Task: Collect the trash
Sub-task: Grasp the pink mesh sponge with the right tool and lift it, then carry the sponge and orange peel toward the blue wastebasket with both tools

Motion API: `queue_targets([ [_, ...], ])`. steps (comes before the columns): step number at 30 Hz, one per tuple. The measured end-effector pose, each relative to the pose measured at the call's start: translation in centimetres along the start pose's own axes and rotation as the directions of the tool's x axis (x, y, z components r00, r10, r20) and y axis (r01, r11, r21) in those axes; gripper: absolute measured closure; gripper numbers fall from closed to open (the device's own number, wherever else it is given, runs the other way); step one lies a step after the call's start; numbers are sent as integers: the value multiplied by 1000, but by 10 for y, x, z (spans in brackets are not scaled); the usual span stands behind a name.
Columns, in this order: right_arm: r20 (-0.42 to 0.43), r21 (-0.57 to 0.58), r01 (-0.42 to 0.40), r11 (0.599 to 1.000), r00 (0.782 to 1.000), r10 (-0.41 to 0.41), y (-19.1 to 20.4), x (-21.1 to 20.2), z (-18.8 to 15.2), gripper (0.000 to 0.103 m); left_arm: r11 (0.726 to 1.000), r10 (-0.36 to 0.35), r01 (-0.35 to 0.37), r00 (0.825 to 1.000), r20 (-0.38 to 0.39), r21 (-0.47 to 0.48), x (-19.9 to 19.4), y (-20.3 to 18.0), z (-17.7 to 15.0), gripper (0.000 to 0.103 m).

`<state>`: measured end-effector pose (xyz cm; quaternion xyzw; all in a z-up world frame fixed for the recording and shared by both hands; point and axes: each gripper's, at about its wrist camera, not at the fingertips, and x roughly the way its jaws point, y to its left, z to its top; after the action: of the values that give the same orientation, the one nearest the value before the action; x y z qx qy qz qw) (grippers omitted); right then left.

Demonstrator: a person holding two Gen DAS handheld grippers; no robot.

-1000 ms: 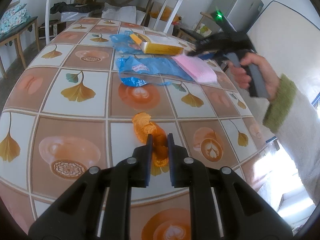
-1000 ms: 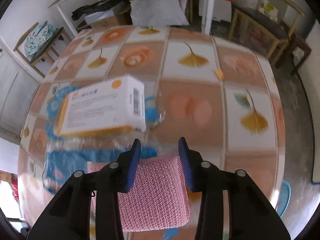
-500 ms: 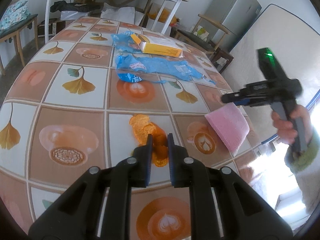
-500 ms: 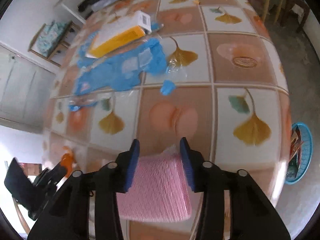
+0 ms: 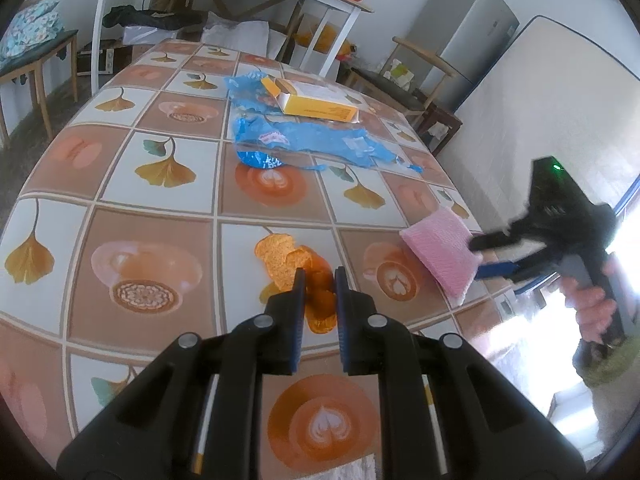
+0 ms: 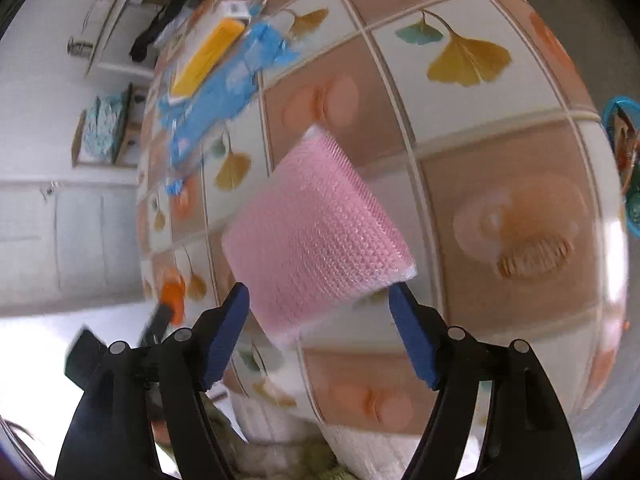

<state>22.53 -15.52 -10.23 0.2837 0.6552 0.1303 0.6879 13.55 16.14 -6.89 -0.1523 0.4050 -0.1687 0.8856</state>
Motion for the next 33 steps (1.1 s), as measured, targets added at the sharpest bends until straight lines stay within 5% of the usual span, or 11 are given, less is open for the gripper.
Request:
queue_targets([
  [5,50,9,30,1000,998,-31,16,7,27,28,1000,6,-5,1000,15,-15,-6,5,0,90],
  [11,88,-122,147,982,987,-136,56,24,40,22,1000,8,-8,1000,14,-21,-7,7,-1,90],
  [19,148,-304,313,900,949,-279,85,40,9,12,1000,3,-3,1000,5,-20,-6,8,-2,90],
  [25,194,-290,354,889,931,-308,89,45,9,11,1000,2,-2,1000,14,-22,-9,8,-2,90],
  [33,270,-364,451,815,889,-371,104,58,-1,11,999,14,-13,1000,23,-38,-13,13,-2,90],
])
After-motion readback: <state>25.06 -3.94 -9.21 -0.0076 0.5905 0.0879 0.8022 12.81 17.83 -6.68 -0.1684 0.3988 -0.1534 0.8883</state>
